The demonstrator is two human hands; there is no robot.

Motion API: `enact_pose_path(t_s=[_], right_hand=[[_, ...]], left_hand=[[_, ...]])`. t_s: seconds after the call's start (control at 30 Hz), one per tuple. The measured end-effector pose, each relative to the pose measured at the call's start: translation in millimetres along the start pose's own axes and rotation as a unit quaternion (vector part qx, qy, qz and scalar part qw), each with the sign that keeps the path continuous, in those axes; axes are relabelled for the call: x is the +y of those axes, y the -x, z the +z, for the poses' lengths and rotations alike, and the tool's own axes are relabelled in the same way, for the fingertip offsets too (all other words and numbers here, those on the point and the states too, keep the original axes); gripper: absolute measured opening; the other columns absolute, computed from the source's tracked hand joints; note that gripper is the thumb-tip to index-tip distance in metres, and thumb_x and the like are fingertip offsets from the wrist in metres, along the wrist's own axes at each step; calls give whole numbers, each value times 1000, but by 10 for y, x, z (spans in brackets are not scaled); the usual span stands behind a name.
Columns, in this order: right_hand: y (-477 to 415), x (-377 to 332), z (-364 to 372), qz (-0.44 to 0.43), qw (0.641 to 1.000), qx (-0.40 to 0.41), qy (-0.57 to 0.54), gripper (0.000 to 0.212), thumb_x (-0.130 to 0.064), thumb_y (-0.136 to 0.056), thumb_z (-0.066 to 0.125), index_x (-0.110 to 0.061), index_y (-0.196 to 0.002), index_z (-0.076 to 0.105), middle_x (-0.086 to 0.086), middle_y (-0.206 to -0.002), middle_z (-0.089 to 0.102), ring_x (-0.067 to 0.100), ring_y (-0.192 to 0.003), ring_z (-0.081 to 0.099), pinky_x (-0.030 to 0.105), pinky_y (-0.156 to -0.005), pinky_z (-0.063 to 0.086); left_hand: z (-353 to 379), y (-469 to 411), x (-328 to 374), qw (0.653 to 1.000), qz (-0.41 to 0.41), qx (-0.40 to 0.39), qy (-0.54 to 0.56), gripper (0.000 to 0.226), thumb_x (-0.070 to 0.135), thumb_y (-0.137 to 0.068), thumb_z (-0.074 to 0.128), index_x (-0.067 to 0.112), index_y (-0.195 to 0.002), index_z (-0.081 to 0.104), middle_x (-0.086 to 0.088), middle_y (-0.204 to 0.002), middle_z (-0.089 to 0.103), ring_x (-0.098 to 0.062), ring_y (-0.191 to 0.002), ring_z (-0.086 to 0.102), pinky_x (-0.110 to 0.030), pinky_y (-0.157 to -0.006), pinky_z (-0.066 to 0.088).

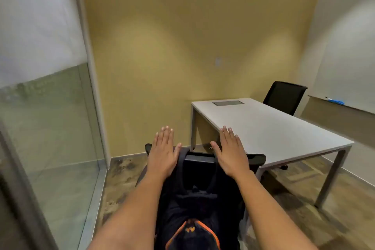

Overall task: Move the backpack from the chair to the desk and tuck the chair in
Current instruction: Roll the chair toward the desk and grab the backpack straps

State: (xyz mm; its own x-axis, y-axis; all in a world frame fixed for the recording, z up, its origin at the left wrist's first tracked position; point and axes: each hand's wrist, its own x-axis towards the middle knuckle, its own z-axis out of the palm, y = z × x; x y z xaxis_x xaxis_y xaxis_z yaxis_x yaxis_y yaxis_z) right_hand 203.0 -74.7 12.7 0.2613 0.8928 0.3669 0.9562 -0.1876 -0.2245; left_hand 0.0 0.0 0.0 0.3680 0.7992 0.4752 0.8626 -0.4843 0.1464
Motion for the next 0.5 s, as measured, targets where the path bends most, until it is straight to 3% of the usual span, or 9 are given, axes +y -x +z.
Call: enact_pose_path(t_s=[0.33, 0.5], right_hand=[[260, 33, 196, 15, 999, -41, 16, 67, -53, -98, 14, -13, -153, 12, 1, -162, 11, 15, -149, 1, 32, -120, 1], [274, 14, 199, 14, 1000, -21, 19, 58, -49, -100, 21, -17, -147, 36, 0, -153, 36, 18, -145, 25, 34, -119, 15]], left_hand=[[243, 284, -20, 999, 21, -15, 42, 58, 42, -101, 18, 12, -150, 13, -5, -159, 10, -16, -146, 0, -30, -117, -7], [283, 340, 22, 995, 13, 12, 96, 52, 38, -101, 27, 10, -145, 31, -6, -152, 32, -18, -144, 16, -30, -118, 1]])
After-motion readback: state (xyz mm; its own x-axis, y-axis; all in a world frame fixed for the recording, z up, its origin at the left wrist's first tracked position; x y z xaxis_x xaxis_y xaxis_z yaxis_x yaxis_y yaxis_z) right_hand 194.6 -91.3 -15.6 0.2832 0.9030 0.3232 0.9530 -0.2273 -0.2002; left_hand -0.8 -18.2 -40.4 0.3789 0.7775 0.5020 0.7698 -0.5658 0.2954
